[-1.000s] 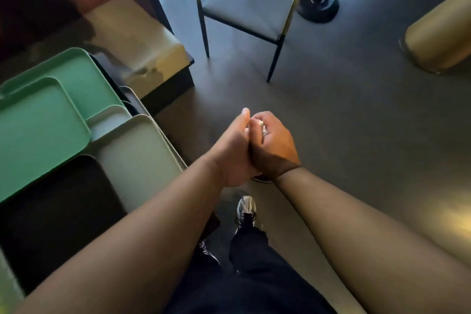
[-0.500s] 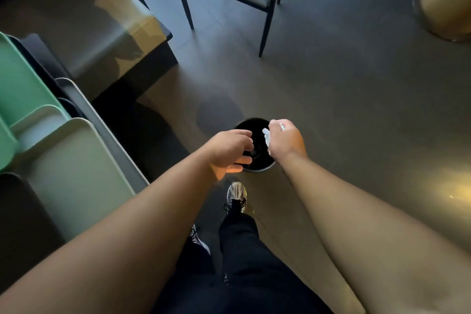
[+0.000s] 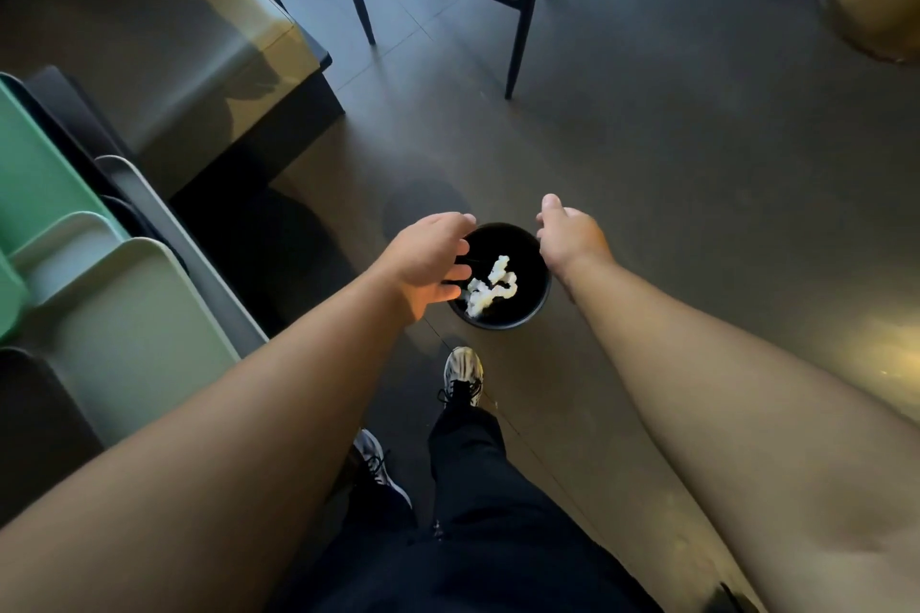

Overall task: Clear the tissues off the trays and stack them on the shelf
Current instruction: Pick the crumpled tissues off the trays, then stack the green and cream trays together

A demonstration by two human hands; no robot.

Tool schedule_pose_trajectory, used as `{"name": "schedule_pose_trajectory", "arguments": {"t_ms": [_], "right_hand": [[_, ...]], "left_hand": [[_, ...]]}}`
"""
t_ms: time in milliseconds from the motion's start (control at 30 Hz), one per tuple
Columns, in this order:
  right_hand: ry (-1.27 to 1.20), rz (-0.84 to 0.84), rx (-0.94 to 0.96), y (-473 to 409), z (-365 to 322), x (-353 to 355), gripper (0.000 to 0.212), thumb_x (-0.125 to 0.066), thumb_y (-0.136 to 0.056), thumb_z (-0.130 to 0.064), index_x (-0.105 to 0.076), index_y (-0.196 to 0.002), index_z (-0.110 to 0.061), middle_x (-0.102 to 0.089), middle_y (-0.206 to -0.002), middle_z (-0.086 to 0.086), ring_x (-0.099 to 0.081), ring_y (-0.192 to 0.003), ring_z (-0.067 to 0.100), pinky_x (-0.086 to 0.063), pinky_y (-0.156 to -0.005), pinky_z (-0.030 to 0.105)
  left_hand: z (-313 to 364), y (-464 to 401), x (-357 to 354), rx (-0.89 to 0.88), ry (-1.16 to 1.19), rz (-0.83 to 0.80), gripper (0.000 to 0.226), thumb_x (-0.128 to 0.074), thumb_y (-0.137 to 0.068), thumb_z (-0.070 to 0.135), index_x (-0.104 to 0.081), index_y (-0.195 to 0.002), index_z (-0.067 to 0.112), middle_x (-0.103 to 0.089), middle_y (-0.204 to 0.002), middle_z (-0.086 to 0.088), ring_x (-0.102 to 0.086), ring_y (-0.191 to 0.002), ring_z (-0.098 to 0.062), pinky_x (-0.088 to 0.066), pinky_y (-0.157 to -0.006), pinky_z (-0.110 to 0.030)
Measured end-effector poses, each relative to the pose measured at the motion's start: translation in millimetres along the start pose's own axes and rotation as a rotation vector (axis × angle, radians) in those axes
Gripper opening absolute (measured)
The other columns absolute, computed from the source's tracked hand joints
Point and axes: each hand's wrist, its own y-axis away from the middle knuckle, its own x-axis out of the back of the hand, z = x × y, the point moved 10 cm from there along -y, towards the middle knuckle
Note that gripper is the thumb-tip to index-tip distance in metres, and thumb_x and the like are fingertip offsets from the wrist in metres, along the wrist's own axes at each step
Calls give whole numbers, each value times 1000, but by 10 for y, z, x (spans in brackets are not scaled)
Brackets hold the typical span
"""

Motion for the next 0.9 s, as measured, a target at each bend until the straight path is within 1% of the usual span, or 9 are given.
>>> {"name": "schedule_pose_trajectory", "arguments": {"t_ms": [133, 233, 367, 433, 500, 600, 700, 800, 900], "right_hand": [[-101, -69, 20, 165, -167, -135, 43, -37, -98, -52, -65, -89, -21, -71, -88, -2, -68, -91, 26, -52, -93, 43], [-166, -106, 75, 339, -384, -296, 39, -39, -101, -47, -65, -93, -19, -72, -88, -1, -66, -81, 21, -51, -81, 37], [-149, -188, 243, 901, -1051, -746, 38, -42, -103, -41, -67, -95, -13, -72, -89, 4, -63, -77, 20, -51, -78, 36], [-127, -209, 320, 1209, -1326, -969, 38, -43, -103, -39, -69, -93, -12, -75, -91, 8, -65, -78, 21, -54, -87, 41], [-104, -202, 335, 1239, -1363, -978, 42, -43, -101, -40, -72, -93, -11, -77, -96, 11, -67, -80, 23, -54, -90, 45], [-36, -217, 375, 1419, -1436, -1125, 44, -41, -94, -46, -73, -85, -18, -77, -94, 8, -71, -92, 29, -55, -90, 50], [-6, -244, 459, 1965, -1714, -1489, 42, -39, -99, -45, -72, -87, -21, -75, -97, 6, -70, -97, 27, -55, -91, 49], [18, -229, 529, 2421, -1834, -1871, 35, -42, -104, -37, -69, -97, -18, -70, -100, 6, -65, -97, 25, -53, -85, 41], [180, -159, 593, 2727, -1793, -2268, 27, -55, -95, -32, -65, -115, -17, -66, -112, 5, -61, -101, 24, -50, -77, 32]], "left_hand": [[45, 92, 71, -23, -10, 7, 26, -54, -100, 39, -56, -123, 26, -61, -129, -6, -64, -114, -29, -51, -101, -47], [119, 256, 200, -48, 0, 33, 9, -55, -99, 37, -61, -98, 31, -63, -123, -6, -65, -112, -30, -52, -101, -47], [339, 582, 742, -163, 55, 106, 19, -53, -100, 29, -62, -84, 30, -61, -102, 1, -61, -93, -26, -52, -90, -39], [362, 718, 1051, -226, 119, 142, 13, -54, -99, 29, -66, -104, 33, -64, -102, 2, -63, -89, -23, -53, -86, -39], [368, 750, 1028, -229, 120, 141, 28, -55, -98, 30, -63, -125, 30, -68, -105, 3, -65, -89, -22, -52, -81, -36], [404, 974, 1223, -299, 129, 159, 31, -55, -96, 18, -65, -124, 26, -74, -114, -7, -64, -84, -21, -48, -71, -31], [356, 1392, 1785, -408, 145, 199, 37, -52, -95, 5, -65, -128, 16, -74, -109, -13, -62, -78, -19, -46, -61, -28], [148, 1747, 2346, -461, 89, 256, 44, -48, -95, 0, -62, -135, 12, -70, -115, -12, -63, -83, -17, -51, -67, -28], [-151, 1961, 2889, -491, 27, 339, 46, -49, -92, 1, -63, -134, 12, -68, -123, -10, -63, -93, -18, -53, -77, -28]]}}
